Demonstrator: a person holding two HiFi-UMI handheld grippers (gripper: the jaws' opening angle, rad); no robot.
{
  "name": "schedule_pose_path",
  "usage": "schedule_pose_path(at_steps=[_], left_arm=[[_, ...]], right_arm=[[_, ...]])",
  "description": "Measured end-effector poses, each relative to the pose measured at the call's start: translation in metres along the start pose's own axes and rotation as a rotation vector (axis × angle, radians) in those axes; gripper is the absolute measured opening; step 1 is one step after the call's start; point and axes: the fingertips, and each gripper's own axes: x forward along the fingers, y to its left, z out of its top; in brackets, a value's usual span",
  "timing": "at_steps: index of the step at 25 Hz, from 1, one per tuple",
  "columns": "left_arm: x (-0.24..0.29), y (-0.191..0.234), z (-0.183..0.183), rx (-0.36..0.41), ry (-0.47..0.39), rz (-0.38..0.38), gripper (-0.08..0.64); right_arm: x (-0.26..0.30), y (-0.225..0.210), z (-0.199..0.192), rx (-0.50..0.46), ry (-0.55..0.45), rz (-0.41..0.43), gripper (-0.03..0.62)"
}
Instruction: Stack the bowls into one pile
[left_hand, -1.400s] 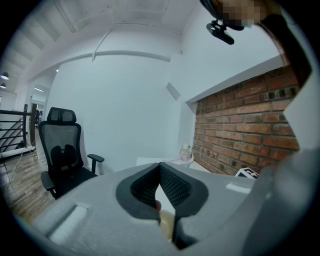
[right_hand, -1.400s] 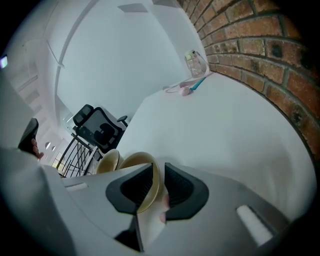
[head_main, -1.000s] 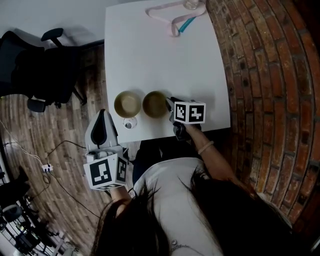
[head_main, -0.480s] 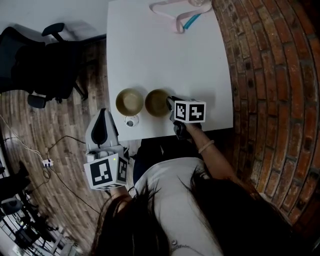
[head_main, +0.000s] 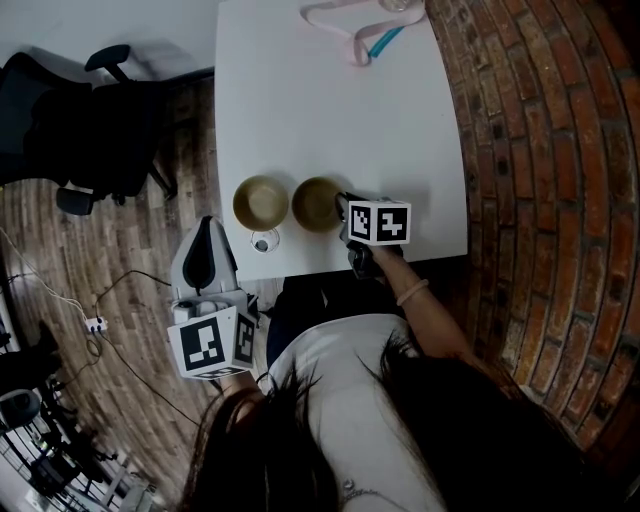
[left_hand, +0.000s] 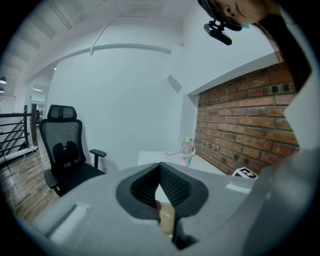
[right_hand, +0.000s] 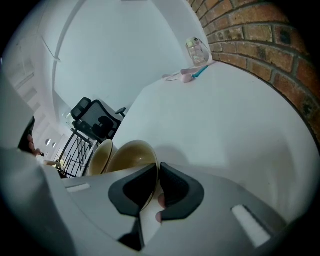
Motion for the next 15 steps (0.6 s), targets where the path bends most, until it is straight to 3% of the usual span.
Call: schedule_pose_path(at_steps=[15], left_arm=[[-0.005, -0.006, 0.012, 0.002, -0.041, -0.023, 0.000]], right_arm=[[-0.014, 0.003, 0.010, 0.018, -0.041, 0.006, 0.019]])
